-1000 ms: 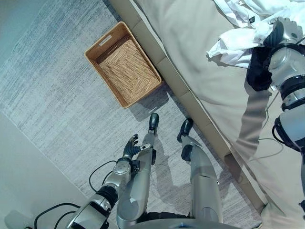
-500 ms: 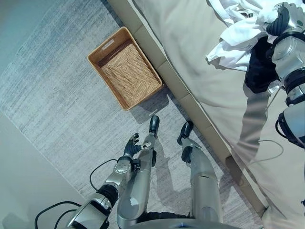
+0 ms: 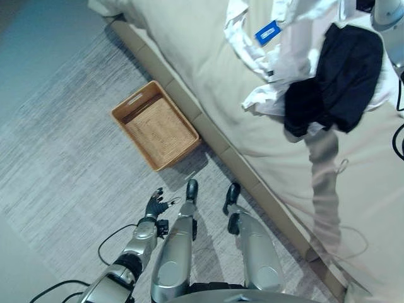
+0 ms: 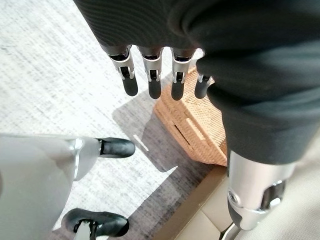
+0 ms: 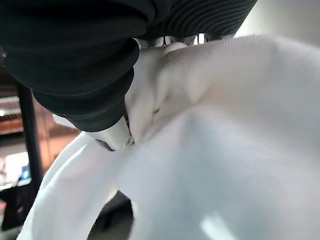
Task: Pick up clothes into the bucket
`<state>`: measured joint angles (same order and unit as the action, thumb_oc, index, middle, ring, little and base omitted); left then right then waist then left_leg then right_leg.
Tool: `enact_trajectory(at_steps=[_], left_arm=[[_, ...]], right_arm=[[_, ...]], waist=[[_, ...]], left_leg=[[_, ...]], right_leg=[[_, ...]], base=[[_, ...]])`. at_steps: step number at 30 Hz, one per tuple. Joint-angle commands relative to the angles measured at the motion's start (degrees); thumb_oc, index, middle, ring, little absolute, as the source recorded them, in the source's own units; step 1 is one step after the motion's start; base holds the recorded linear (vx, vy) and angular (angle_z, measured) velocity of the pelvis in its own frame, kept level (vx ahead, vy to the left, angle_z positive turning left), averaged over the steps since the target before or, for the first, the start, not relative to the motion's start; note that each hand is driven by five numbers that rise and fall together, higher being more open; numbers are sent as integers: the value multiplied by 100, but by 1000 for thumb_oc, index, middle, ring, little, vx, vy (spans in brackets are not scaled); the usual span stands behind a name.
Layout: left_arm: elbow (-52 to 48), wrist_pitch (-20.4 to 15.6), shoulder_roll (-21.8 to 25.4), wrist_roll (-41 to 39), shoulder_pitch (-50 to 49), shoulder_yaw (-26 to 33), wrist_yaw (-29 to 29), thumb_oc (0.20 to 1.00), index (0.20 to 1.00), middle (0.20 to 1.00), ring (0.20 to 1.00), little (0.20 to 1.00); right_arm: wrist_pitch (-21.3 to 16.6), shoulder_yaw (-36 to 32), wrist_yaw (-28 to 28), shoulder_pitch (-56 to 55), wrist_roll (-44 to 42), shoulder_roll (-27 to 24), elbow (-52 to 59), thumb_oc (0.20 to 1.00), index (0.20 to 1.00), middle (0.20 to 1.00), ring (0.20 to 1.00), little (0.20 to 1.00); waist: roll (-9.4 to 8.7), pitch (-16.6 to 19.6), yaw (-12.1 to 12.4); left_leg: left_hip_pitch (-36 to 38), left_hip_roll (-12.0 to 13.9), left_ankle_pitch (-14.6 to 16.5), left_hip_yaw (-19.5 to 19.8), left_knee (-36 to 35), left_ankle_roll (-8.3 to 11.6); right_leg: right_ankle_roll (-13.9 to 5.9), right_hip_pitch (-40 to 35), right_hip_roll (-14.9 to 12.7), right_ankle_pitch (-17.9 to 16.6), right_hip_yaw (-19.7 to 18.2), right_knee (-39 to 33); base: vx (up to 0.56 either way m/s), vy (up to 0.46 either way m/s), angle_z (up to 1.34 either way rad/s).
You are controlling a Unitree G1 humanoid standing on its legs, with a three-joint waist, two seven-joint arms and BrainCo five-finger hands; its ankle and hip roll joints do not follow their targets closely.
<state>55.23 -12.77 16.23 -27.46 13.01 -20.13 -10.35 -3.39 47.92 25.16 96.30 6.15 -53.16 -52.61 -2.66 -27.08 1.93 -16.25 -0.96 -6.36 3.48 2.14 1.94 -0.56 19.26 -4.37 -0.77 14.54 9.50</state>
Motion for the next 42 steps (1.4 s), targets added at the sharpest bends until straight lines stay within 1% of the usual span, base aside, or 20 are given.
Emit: enact_trajectory(at_steps=[1,5,8,11,15,19,23,24,25,26,27,28,29,32,33,34,37,38,39,42], left_arm=[[83,-80,174,383,-574,139,97,1000,1000,1000,1000,1000],[100,-20,212,464,-803,340,157,1000,1000,1000,1000,1000],[107,21,225,588,-916,366,214,1000,1000,1000,1000,1000],[-159,23,250,677,-1027,316,278,1000,1000,1000,1000,1000],[-896,-19,449,743,-1158,243,424,1000,1000,1000,1000,1000],[-1935,-138,742,556,-1140,272,571,1000,1000,1000,1000,1000],[-3534,-259,1232,115,-1010,500,690,1000,1000,1000,1000,1000],[-3948,-307,1355,-3,-910,568,723,1000,1000,1000,1000,1000],[-4636,-344,1621,-201,-721,754,740,1000,1000,1000,1000,1000],[-4663,-326,1630,-206,-736,768,739,1000,1000,1000,1000,1000],[-4934,-383,1757,-302,-558,878,728,1000,1000,1000,1000,1000],[-5262,-414,1990,-411,-242,994,664,1000,1000,1000,1000,1000],[-5438,-427,2111,-491,-20,1009,642,1000,1000,1000,1000,1000],[-5656,-478,2522,-554,778,858,561,1000,1000,1000,1000,1000],[-5653,-479,2526,-554,784,850,560,1000,1000,1000,1000,1000],[-5733,-519,2760,-600,1327,639,510,1000,1000,1000,1000,1000],[-5538,-464,2866,-796,2087,102,513,1000,1000,1000,1000,1000],[-5373,-443,2961,-811,2633,-320,530,1000,1000,1000,1000,1000],[-5356,-449,2961,-814,2663,-352,530,1000,1000,1000,1000,1000],[-5140,-389,2969,-1017,3258,-976,619,1000,1000,1000,1000,1000]], right_arm=[[-96,83,321,606,34,-357,153,200,200,200,200,200],[-95,-25,345,671,30,-522,323,200,200,200,200,200],[-99,-71,342,703,27,-602,367,200,200,200,200,200],[-134,-86,370,789,-25,-646,398,200,200,200,200,200],[-218,-113,364,823,-149,-759,426,200,200,200,200,200],[-303,-17,326,1048,-433,-817,320,200,200,200,200,200],[-409,76,213,1205,-910,-804,216,200,200,200,200,200],[-426,69,161,1189,-1062,-790,228,200,200,200,200,200],[-425,129,7,1157,-1228,-774,255,200,200,200,200,200],[-427,128,3,1162,-1234,-772,252,200,200,200,200,200],[-438,110,-90,1068,-1372,-754,282,200,200,200,200,200],[-450,44,-201,903,-1508,-741,356,200,200,200,200,200],[-429,54,-277,804,-1615,-745,423,200,200,200,200,200],[-432,-98,-575,266,-1925,-780,772,200,200,200,200,200],[-431,-109,-575,255,-1924,-786,777,200,200,200,200,200],[-443,-134,-775,-60,-2079,-842,1055,200,200,200,200,200],[-469,-253,-1069,-625,-2339,-941,1534,200,200,200,200,200],[-465,-298,-1252,-946,-2499,-1006,1840,200,200,200,200,200],[-460,-334,-1253,-980,-2496,-1025,1855,200,200,200,200,200],[-464,-225,-1551,-1312,-2691,-1163,2250,200,200,200,200,200]], waist=[[-337,842,-89],[-384,1271,-148],[-445,1581,-196],[-473,1869,-242],[-490,2188,-273],[-484,2448,-314],[-458,2645,-359],[-436,2692,-370],[-419,2762,-401],[-421,2757,-403],[-394,2790,-421],[-384,2797,-433],[-361,2835,-455],[-323,2875,-489],[-330,2872,-484],[-293,2870,-506],[-244,2869,-559],[-210,2851,-580],[-225,2847,-568],[-197,2808,-599]], left_leg=[[383,153,574,-161,187,159],[813,192,600,-266,-14,161],[1102,229,628,-375,-144,172],[1347,247,667,-461,-235,175],[1654,267,733,-570,-319,168],[1851,279,755,-618,-403,172],[1998,294,740,-667,-509,190],[2020,299,737,-679,-520,193],[2071,300,741,-698,-534,198],[2077,300,741,-700,-536,199],[2096,300,743,-714,-540,202],[2143,301,748,-730,-552,204],[2146,300,743,-739,-552,206],[2194,303,756,-757,-546,204],[2197,303,756,-758,-546,204],[2217,311,757,-770,-538,201],[2244,311,750,-792,-531,202],[2260,311,743,-805,-535,207],[2262,311,743,-805,-535,207],[2266,311,726,-805,-527,206]], right_leg=[[-717,-663,-438,32,-144,-149],[-752,-1106,-339,-11,-175,-467],[-773,-1398,-284,-34,-207,-656],[-790,-1618,-244,-52,-239,-801],[-808,-1899,-209,-39,-295,-929],[-818,-2100,-197,-29,-329,-1016],[-825,-2226,-190,-44,-319,-1103],[-827,-2242,-195,-50,-323,-1114],[-830,-2283,-194,-59,-330,-1137],[-830,-2289,-193,-60,-332,-1139],[-831,-2303,-191,-61,-338,-1149],[-830,-2334,-183,-58,-351,-1151],[-828,-2341,-183,-58,-355,-1151],[-820,-2371,-171,-43,-384,-1153],[-820,-2373,-171,-43,-385,-1153],[-816,-2385,-172,-42,-393,-1149],[-817,-2418,-167,-39,-409,-1144],[-819,-2434,-166,-46,-420,-1151],[-819,-2436,-166,-46,-419,-1152],[-824,-2445,-173,-60,-411,-1159]], base=[[108,13,-14],[92,14,-8],[79,7,-19],[67,13,-9],[66,13,-16],[37,11,-13],[14,4,-5],[0,0,0],[0,0,0],[0,0,0],[0,0,0],[9,-7,-5],[7,-6,-9],[3,-6,-5],[-10,-9,-4],[-19,-14,-5],[-13,-9,-3],[-20,0,-6],[-24,1,-7],[-15,0,-3]])
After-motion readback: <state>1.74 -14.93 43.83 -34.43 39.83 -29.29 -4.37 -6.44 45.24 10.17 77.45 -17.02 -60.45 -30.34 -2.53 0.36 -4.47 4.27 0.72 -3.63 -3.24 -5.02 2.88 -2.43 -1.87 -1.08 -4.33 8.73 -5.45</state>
